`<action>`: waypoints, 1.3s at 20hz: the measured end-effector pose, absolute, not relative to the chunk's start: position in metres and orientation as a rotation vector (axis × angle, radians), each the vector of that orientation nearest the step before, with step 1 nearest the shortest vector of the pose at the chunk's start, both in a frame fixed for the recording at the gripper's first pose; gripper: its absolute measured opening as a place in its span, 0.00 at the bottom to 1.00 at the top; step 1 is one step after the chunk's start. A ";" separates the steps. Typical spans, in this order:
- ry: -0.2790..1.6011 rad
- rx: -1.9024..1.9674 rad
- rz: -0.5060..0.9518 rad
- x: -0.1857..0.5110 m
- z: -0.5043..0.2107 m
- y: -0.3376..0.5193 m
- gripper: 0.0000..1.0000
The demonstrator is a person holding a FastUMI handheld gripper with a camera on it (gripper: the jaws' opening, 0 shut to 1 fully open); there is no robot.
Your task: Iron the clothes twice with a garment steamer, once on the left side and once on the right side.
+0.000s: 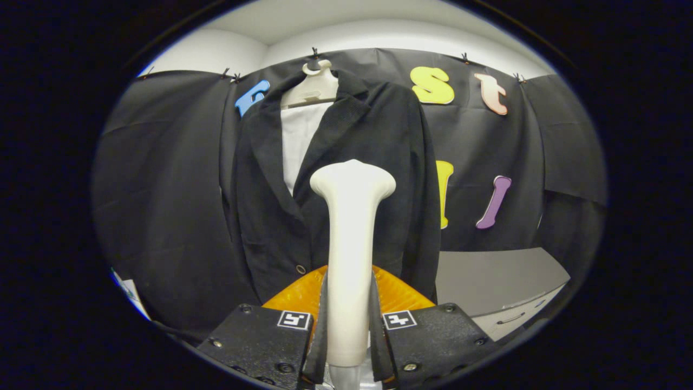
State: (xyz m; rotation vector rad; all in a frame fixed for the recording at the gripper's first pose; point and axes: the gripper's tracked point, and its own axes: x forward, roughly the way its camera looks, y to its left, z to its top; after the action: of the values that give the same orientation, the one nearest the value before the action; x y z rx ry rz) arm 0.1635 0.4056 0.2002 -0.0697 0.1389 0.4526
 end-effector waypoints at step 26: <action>0.389 -0.157 0.448 0.154 0.044 0.394 0.36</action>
State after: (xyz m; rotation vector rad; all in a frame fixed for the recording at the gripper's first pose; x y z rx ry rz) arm 0.1538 0.3938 0.0441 -0.1573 0.3888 0.4483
